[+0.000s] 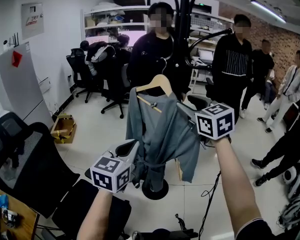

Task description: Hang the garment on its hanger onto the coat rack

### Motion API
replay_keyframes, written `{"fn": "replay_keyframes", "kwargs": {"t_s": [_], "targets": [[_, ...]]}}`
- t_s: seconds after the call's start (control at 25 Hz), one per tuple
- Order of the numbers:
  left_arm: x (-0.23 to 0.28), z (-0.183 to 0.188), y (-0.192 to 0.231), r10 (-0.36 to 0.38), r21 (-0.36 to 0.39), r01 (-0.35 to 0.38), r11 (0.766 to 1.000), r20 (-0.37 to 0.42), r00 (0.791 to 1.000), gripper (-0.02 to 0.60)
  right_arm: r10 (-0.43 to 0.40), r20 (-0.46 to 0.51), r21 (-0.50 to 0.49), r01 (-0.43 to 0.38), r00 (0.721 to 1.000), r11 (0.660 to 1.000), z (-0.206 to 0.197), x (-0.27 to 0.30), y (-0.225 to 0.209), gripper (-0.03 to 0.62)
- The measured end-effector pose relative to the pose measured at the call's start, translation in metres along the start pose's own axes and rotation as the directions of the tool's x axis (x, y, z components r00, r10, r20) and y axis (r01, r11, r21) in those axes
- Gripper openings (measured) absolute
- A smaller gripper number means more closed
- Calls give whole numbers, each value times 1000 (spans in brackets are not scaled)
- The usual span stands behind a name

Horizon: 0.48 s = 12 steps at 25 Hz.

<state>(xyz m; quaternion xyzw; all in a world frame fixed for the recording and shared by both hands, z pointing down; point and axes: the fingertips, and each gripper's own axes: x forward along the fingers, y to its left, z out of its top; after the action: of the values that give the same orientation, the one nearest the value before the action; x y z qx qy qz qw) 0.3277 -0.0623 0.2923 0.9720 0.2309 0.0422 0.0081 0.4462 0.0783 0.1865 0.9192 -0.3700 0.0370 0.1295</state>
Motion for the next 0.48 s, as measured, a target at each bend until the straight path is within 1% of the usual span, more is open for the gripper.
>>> {"fn": "replay_keyframes", "kwargs": {"t_s": [0.04,0.12,0.2,0.24,0.32,0.36,0.4,0.44,0.48], "targets": [[-1,0,0,-1,-1,1,1000,1,1000,2,-2,39,-11,2,999,1000,7,-12,5,228],[-1,0,-1,-3,-1,3,1000,5,1000,2,22,113,-17,-21,993,1000,20,-35,19,226],[-2,1,-3,-4,-4,4,1000,9,1000,2,70,176,-6,-70,982,997,25,-57,38,178],[-2,1,-5,-5,-6,6,1000,10,1000,2,96,201,6,-99,975,995,24,-66,48,178],[-4,0,-8,-13,-12,13,1000,9,1000,2,139,236,43,-153,962,987,12,-81,68,116],[-4,-2,-11,-20,-16,20,1000,8,1000,2,151,242,69,-172,958,983,1,-85,75,106],[-4,-5,-13,-27,-20,27,999,6,1000,2,156,243,96,-183,958,978,-12,-86,82,46],[-4,-8,-16,-35,-25,35,999,2,999,2,156,239,124,-189,958,974,-26,-86,87,43],[-4,-12,-19,-44,-30,44,999,-2,999,2,155,236,151,-194,959,969,-40,-86,92,5]]}}
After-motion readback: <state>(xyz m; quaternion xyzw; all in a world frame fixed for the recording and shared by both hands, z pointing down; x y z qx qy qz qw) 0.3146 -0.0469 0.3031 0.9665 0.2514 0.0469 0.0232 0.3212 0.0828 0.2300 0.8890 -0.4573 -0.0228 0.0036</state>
